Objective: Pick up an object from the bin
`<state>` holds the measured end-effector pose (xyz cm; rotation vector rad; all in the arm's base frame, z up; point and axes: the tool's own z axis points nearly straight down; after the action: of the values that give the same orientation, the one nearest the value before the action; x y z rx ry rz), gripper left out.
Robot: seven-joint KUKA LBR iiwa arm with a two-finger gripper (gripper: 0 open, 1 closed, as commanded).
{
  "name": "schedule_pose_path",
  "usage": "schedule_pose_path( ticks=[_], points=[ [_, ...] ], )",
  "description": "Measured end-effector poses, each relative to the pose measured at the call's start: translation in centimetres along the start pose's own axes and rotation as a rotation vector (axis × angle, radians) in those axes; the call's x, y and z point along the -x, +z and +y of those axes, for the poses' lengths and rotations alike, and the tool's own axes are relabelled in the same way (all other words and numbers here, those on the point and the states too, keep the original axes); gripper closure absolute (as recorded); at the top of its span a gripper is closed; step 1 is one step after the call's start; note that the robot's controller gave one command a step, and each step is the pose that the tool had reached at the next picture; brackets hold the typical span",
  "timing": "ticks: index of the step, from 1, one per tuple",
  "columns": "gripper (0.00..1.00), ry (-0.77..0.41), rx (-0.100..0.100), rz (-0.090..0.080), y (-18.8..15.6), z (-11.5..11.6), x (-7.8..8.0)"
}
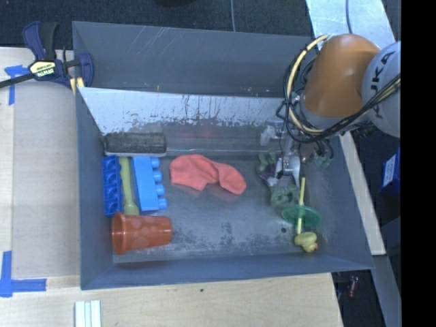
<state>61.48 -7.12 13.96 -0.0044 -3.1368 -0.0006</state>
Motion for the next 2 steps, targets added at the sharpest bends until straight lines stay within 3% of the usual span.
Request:
schedule_pose_path(
  ticks=[1,2],
  points=[
    [0.00,-0.001,-0.001,-0.008,-0.5,0.0,0.2],
    [0.00,-0.079,-0.002,-0.010,2.6,5.5,-1.8]
  ],
)
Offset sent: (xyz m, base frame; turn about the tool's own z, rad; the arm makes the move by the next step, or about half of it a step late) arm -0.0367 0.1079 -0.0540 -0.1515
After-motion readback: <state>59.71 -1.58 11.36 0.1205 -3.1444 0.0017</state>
